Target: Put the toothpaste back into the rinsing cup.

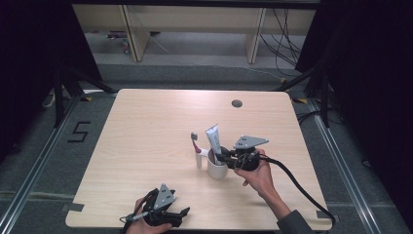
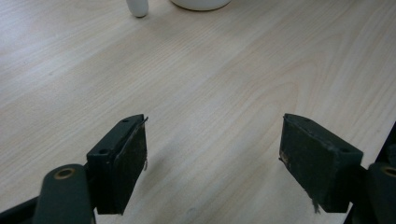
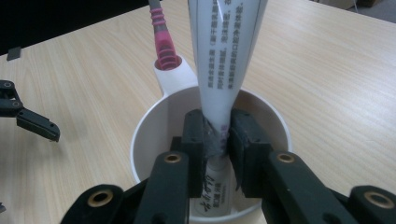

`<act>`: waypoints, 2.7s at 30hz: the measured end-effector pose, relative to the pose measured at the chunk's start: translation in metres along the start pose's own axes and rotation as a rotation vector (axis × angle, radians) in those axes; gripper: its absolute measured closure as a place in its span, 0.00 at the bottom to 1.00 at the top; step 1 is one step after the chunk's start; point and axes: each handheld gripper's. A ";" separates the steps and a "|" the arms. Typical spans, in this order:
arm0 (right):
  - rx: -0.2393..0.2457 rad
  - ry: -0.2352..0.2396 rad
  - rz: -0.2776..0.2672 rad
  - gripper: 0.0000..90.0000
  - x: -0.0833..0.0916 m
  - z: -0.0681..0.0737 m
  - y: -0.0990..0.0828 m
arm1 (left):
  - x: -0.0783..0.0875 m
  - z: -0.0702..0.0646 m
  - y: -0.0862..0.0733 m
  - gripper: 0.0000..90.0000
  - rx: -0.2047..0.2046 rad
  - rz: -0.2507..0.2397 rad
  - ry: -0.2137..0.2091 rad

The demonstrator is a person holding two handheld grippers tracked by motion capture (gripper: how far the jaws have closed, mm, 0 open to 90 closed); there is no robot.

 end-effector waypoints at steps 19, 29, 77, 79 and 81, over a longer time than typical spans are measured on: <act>-0.002 -0.006 -0.023 0.77 0.006 0.001 0.000 | 0.000 0.000 0.000 0.25 0.000 0.001 0.003; 0.005 -0.021 -0.017 0.76 0.011 0.004 0.001 | 0.000 0.000 0.000 0.25 -0.006 0.007 0.001; -0.033 -0.057 -0.052 0.65 0.042 0.002 -0.001 | 0.000 0.000 0.001 0.26 -0.010 0.009 -0.004; -0.037 -0.065 -0.053 0.64 0.045 0.001 -0.002 | 0.001 0.000 0.000 0.26 -0.008 0.005 -0.006; -0.030 -0.060 -0.042 0.63 0.049 0.000 -0.003 | 0.001 0.000 0.000 0.26 -0.009 0.007 -0.003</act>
Point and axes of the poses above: each handheld gripper's, and its own axes: x roughly backward along the jaws, y roughly out of its top, z roughly to its left, and after that the axes turned 10 degrees about -z, right-handed
